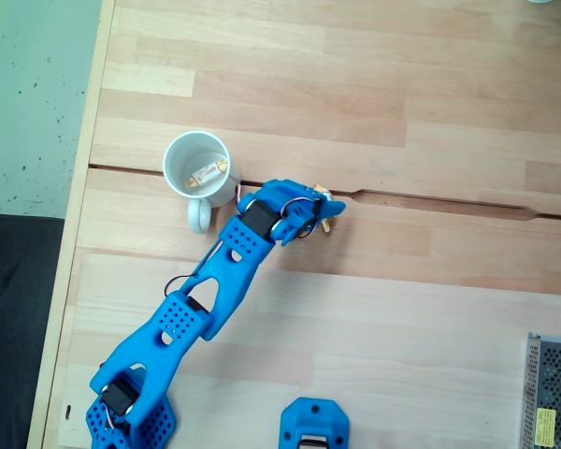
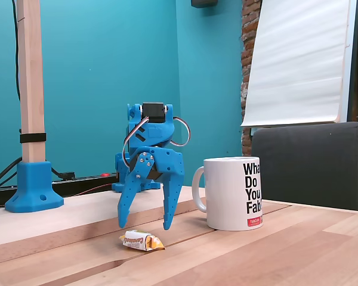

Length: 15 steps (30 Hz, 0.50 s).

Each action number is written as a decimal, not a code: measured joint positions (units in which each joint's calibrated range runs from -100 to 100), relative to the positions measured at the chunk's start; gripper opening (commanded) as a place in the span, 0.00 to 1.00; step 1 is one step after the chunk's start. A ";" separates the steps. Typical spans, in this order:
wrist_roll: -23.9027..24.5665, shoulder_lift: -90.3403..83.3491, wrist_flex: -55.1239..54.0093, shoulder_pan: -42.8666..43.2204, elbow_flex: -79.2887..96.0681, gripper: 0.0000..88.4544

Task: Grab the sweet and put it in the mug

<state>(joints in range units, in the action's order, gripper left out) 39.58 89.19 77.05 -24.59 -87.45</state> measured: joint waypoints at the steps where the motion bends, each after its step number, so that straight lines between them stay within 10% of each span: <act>1: 0.00 0.00 0.00 0.00 0.00 0.33; 15: 0.00 0.00 0.16 0.00 0.00 0.33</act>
<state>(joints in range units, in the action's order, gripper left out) 39.58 89.19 77.22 -24.59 -87.45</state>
